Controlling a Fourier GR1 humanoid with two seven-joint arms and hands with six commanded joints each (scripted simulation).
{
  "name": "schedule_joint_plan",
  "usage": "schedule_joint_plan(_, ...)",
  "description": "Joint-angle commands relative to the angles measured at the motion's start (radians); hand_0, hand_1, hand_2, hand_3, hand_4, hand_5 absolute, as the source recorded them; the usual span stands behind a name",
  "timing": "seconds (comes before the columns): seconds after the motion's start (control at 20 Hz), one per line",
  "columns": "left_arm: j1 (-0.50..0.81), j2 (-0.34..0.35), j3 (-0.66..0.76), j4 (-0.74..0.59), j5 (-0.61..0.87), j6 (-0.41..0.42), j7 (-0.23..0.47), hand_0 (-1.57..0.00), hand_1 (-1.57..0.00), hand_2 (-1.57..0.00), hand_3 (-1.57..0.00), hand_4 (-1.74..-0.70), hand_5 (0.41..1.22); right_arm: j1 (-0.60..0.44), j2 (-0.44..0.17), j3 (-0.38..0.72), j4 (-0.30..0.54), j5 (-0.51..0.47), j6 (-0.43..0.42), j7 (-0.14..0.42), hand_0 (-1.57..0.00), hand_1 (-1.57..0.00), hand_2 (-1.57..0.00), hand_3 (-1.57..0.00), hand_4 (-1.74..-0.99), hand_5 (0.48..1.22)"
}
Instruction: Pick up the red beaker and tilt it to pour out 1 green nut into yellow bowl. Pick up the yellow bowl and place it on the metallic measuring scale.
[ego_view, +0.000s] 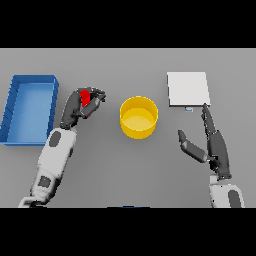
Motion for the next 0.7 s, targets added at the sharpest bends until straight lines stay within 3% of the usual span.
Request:
schedule_joint_plan(0.0, 0.003, -0.003, 0.006, -0.002, 0.005, -0.003, 0.007, -1.33, -1.34, -1.35, -1.27, -1.52, 1.148, 0.01, 0.008, 0.007, 0.003, 0.004, -0.001, -0.014, 0.0, 0.0, 0.0, 0.0, -1.259, 0.646)
schedule_joint_plan(0.05, -0.004, -0.004, 0.01, 0.001, 0.002, 0.0, 0.026, -1.38, -1.39, -1.4, -1.33, -1.51, 1.162, 0.006, 0.011, 0.009, 0.003, 0.01, -0.007, -0.012, 0.0, 0.0, 0.0, 0.0, -1.257, 0.645)
schedule_joint_plan(0.35, -0.005, -0.025, 0.027, -0.056, 0.065, 0.053, 0.003, -1.52, -1.52, -1.52, -1.51, -1.68, 1.122, 0.017, 0.013, 0.013, -0.009, 0.024, -0.017, -0.01, 0.0, 0.0, 0.0, 0.0, -1.258, 0.646)
schedule_joint_plan(0.65, -0.021, 0.044, -0.087, -0.204, -0.007, 0.042, 0.111, -1.56, -1.56, -1.56, -1.55, -1.72, 1.117, -0.006, 0.002, 0.011, 0.004, 0.03, -0.014, -0.017, 0.0, 0.0, 0.0, 0.0, -1.261, 0.661)
